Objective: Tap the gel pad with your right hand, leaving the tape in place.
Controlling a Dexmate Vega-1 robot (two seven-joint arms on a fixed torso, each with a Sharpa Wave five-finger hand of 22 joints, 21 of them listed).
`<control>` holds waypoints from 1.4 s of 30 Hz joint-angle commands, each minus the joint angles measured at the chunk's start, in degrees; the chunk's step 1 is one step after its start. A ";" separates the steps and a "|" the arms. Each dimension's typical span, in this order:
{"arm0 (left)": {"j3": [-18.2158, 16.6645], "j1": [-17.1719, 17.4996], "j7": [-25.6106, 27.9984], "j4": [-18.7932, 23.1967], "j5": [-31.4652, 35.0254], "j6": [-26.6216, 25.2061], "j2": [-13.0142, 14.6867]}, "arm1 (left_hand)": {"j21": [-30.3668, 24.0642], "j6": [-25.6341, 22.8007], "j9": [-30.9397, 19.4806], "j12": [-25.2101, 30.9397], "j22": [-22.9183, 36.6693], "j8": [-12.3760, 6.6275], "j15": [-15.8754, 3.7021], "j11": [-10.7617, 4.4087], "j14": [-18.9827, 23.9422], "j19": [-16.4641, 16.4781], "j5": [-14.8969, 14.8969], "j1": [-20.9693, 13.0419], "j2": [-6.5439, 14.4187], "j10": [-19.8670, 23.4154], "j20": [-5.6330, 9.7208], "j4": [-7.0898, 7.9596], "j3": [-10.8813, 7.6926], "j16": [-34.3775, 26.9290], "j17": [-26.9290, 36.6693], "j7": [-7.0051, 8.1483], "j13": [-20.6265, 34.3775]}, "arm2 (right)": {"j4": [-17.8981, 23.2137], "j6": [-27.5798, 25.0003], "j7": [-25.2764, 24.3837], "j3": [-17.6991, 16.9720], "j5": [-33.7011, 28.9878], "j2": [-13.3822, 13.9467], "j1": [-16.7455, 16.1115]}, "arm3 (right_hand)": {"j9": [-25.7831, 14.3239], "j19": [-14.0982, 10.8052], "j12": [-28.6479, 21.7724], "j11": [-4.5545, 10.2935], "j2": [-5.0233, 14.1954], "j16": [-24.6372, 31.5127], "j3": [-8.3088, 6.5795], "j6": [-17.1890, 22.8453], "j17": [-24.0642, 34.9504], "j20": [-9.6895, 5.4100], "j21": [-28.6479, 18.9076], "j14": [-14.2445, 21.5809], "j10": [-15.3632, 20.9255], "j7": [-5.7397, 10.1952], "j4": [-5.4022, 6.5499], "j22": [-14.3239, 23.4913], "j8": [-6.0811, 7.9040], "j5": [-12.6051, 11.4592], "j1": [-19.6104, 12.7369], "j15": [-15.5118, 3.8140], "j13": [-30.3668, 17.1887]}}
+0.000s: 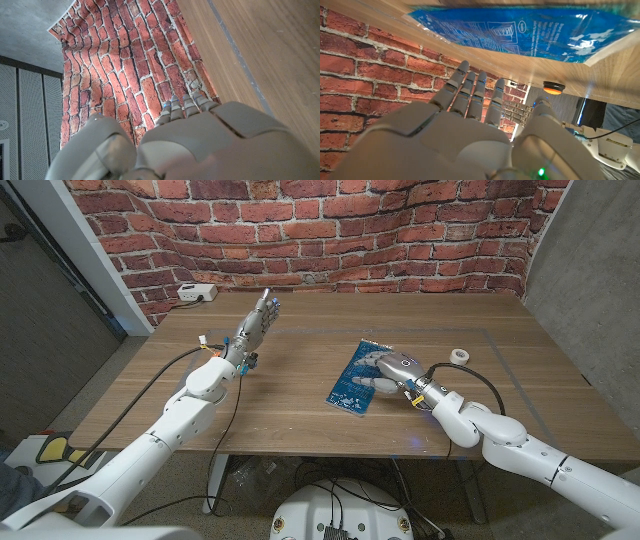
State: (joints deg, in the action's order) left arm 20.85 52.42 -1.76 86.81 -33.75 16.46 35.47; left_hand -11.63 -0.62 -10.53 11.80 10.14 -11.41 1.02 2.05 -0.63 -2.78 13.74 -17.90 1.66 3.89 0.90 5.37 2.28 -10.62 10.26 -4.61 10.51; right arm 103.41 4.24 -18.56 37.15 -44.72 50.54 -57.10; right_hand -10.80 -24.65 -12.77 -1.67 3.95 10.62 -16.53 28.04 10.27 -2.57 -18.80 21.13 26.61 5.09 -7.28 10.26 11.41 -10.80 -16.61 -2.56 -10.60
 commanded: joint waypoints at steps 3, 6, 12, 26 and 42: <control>0.12 0.19 0.57 0.73 0.23 -1.38 0.41 | -0.01 -0.17 -0.09 -0.05 0.18 0.16 0.16 -0.15 0.21 -0.07 -0.15 0.17 0.01 0.35 -0.24 0.24 0.50 -0.18 0.13 0.07 0.21 | -1.56 1.70 3.87 1.53 0.75 0.31 2.13 | -0.31 -0.63 -0.42 0.28 0.31 0.33 -0.40 -0.23 0.11 -1.08 0.20 0.85 0.97 -0.02 -0.18 0.27 -0.06 0.23 -0.38 0.13 -0.08; 0.16 0.08 0.29 0.51 0.16 -1.26 0.38 | -0.01 -0.15 -0.09 -0.06 0.19 0.17 0.17 -0.18 0.21 -0.07 -0.15 0.15 0.03 0.35 -0.29 0.24 0.54 -0.17 0.13 0.08 0.21 | -1.58 1.35 4.79 1.66 0.84 0.24 2.27 | -0.31 -0.74 -0.38 0.42 0.34 0.33 -0.43 -0.20 0.12 -1.10 0.19 0.88 0.91 -0.02 -0.19 0.27 -0.04 0.24 -0.40 0.11 -0.08; 0.12 -0.09 0.14 0.34 0.18 -1.18 0.44 | 0.01 -0.17 -0.09 -0.06 0.19 0.16 0.18 -0.32 0.22 -0.11 -0.16 0.12 0.06 0.38 -0.30 0.24 0.59 -0.16 0.13 0.07 0.21 | -1.33 0.32 5.68 1.69 0.87 0.22 2.12 | -0.32 -0.87 -0.40 0.22 0.42 0.34 -0.49 0.22 0.13 -1.10 0.26 1.05 1.11 -0.19 -0.21 0.27 0.11 0.28 -0.42 0.15 -0.09; 0.06 -0.19 0.11 0.48 0.33 -1.13 0.61 | 0.03 -0.24 -0.09 -0.10 0.19 0.15 0.13 -0.40 0.29 -0.15 -0.18 0.04 0.14 0.39 -0.37 0.24 0.76 -0.15 0.13 0.14 0.20 | -1.39 -1.14 7.68 2.48 0.35 0.27 2.37 | -0.32 -0.33 0.27 -0.34 0.45 -0.03 -0.42 0.08 0.26 -0.64 0.88 0.15 -0.27 -0.67 0.01 0.29 -0.05 0.44 0.06 0.60 -0.10; -0.31 0.27 0.37 0.12 0.09 -0.65 0.52 | 0.09 -0.35 -0.09 -0.12 0.20 0.13 -0.09 -0.63 0.31 -0.29 -0.20 -0.02 0.22 0.43 -0.45 0.25 0.92 -0.13 0.14 0.20 0.20 | -2.03 -1.87 9.74 3.21 1.16 -0.12 3.01 | -0.32 -0.70 0.08 -0.66 0.59 0.11 -0.53 1.59 0.26 -0.75 1.04 0.53 0.39 -0.96 0.00 0.30 0.46 0.45 0.11 0.51 -0.12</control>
State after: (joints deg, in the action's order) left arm 20.79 52.41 -1.56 87.24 -33.45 15.40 36.03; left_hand -11.63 -0.93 -10.52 11.80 10.28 -11.41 1.02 1.74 -0.63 -2.78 13.74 -17.85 1.61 4.19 0.91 5.36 2.91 -10.63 10.25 -4.31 10.51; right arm 101.76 3.19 -10.44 39.83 -44.04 50.66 -54.45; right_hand -10.79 -25.02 -12.48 -2.43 4.17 10.61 -16.77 28.98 10.26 -2.37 -17.91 21.42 26.66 4.18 -7.51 10.28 11.41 -10.35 -16.83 -2.23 -10.56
